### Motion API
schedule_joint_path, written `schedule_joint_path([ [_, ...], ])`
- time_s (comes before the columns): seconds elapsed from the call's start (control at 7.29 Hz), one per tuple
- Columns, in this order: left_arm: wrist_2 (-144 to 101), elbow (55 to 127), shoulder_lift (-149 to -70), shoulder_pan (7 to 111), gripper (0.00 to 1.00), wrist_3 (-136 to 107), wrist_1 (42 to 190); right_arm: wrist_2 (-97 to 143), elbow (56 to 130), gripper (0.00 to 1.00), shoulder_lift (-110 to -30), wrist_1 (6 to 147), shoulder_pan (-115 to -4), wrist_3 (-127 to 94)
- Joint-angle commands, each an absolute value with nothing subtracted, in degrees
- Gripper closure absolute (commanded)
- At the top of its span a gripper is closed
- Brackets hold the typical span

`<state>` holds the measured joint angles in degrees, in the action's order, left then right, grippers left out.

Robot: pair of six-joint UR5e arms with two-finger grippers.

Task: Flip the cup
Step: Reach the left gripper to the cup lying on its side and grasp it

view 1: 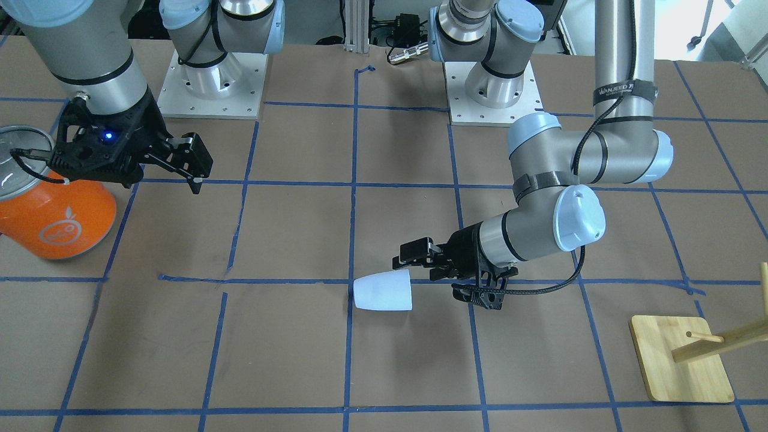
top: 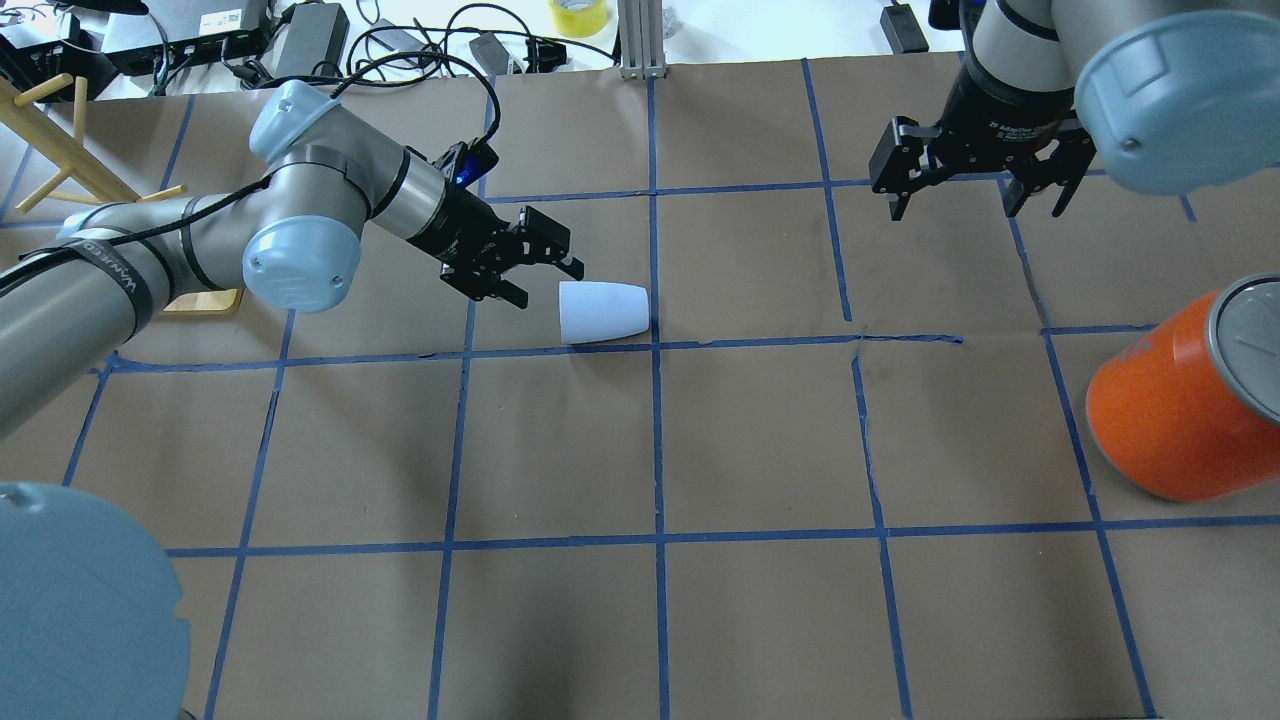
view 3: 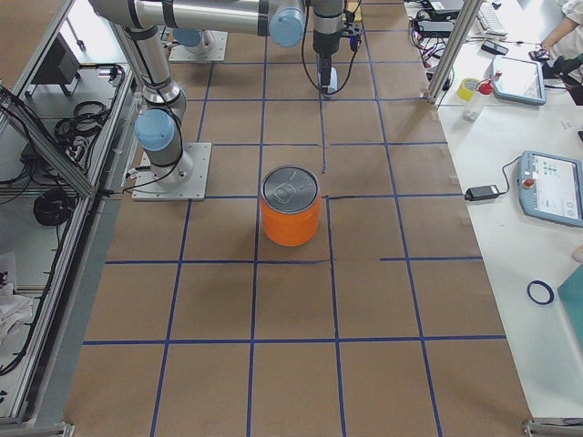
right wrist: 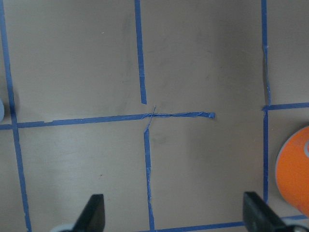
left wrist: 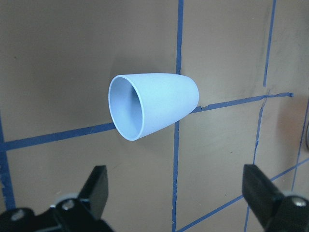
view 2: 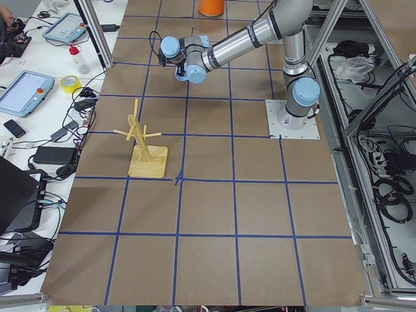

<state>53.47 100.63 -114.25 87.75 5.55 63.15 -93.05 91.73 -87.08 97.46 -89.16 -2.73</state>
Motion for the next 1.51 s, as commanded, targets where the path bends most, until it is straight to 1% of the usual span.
schedule_joint_path([
  [0.0, 53.26, 100.63, -117.58, 89.20, 0.00, 5.45, 58.22, -94.12, 91.84, 0.00, -87.89, 96.95, -88.95, -3.25],
  [0.27, 50.39, 100.55, -119.17, 89.30, 0.00, 5.45, 56.61, -89.85, 91.23, 0.00, -89.20, 96.86, -89.03, -3.25],
  [0.41, 50.01, 100.55, -119.53, 89.30, 0.30, 5.45, 56.60, -89.04, 91.32, 0.00, -90.69, 96.77, -89.21, -3.16],
  [0.55, 49.92, 100.55, -119.62, 89.38, 0.78, 5.28, 56.69, -88.95, 91.32, 0.00, -91.31, 96.77, -89.12, -2.82],
  [0.69, 50.01, 100.55, -119.62, 89.38, 1.00, 5.10, 56.69, -89.03, 91.49, 0.00, -91.14, 96.68, -89.30, -2.81],
  [0.96, 50.71, 99.85, -119.53, 89.30, 1.00, 3.97, 56.60, -89.12, 91.58, 0.00, -91.14, 96.77, -89.12, -2.55],
  [1.1, 51.06, 97.84, -118.31, 89.30, 1.00, -1.79, 56.51, -89.12, 91.58, 0.00, -91.14, 96.85, -89.12, -2.55],
  [1.37, 61.28, 90.30, -117.07, 89.47, 1.00, -6.23, 57.47, -89.03, 91.58, 0.00, -91.23, 96.85, -89.12, -2.55],
])
